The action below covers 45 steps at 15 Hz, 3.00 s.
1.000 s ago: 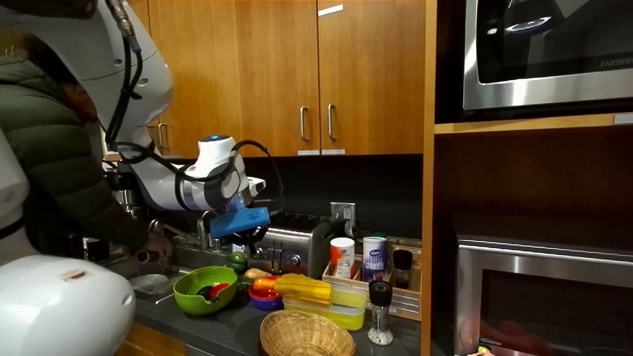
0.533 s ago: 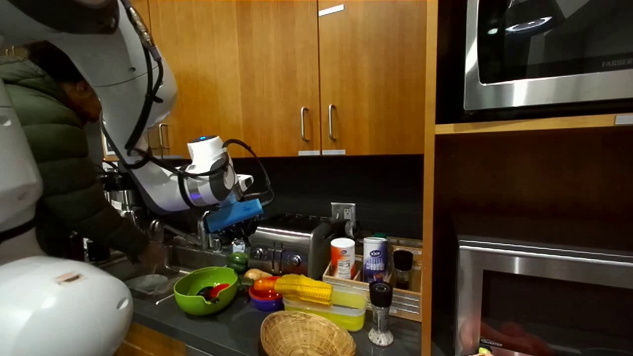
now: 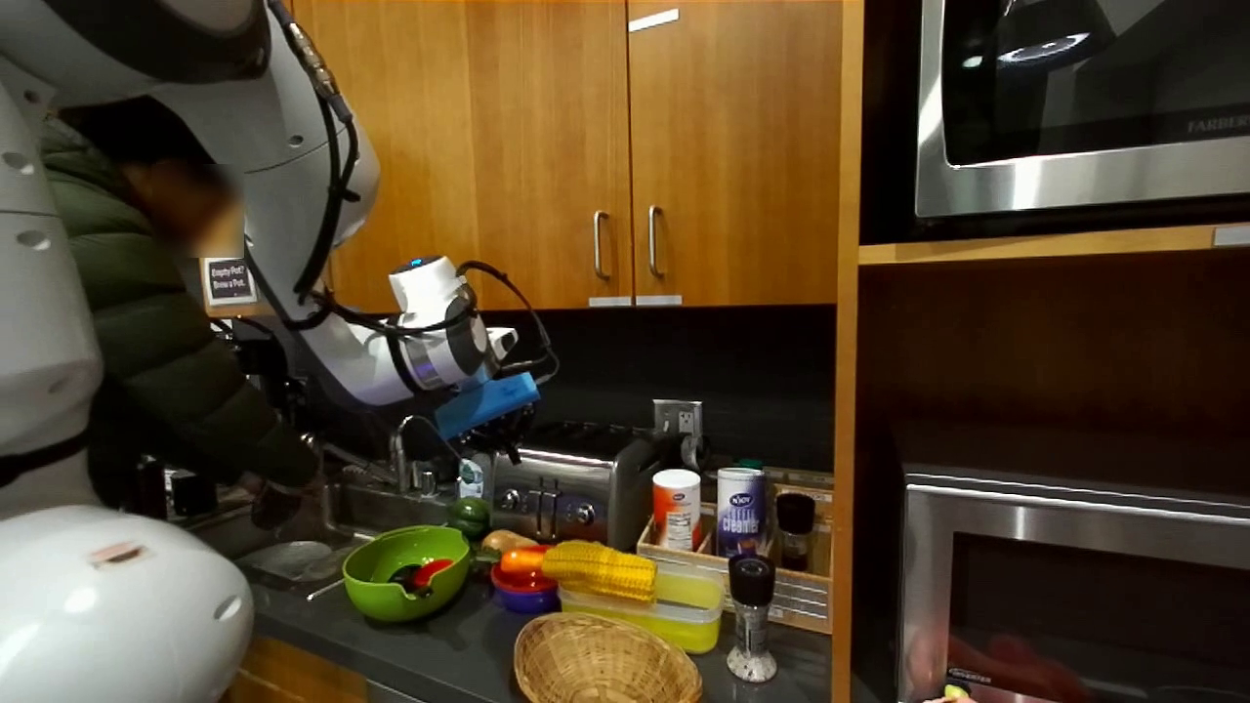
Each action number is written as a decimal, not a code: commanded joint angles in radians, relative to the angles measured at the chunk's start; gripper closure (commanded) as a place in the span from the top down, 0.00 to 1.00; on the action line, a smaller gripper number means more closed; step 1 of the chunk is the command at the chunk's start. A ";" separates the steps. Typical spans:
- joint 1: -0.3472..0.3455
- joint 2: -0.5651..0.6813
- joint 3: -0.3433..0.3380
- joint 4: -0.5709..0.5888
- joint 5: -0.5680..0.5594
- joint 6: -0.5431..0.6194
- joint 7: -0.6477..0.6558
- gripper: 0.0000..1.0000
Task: Push the right lever on the toaster downwards.
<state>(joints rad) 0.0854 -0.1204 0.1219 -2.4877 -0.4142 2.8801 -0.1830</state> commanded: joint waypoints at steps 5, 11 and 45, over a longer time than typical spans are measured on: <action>0.005 0.103 0.008 0.067 0.002 -0.023 0.033 0.00; 0.012 0.182 0.003 0.160 -0.062 -0.066 0.104 0.00; 0.045 0.506 -0.052 0.541 0.076 -0.314 0.104 0.00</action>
<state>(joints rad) 0.1276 0.3558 0.0787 -1.9766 -0.3699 2.5840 -0.0657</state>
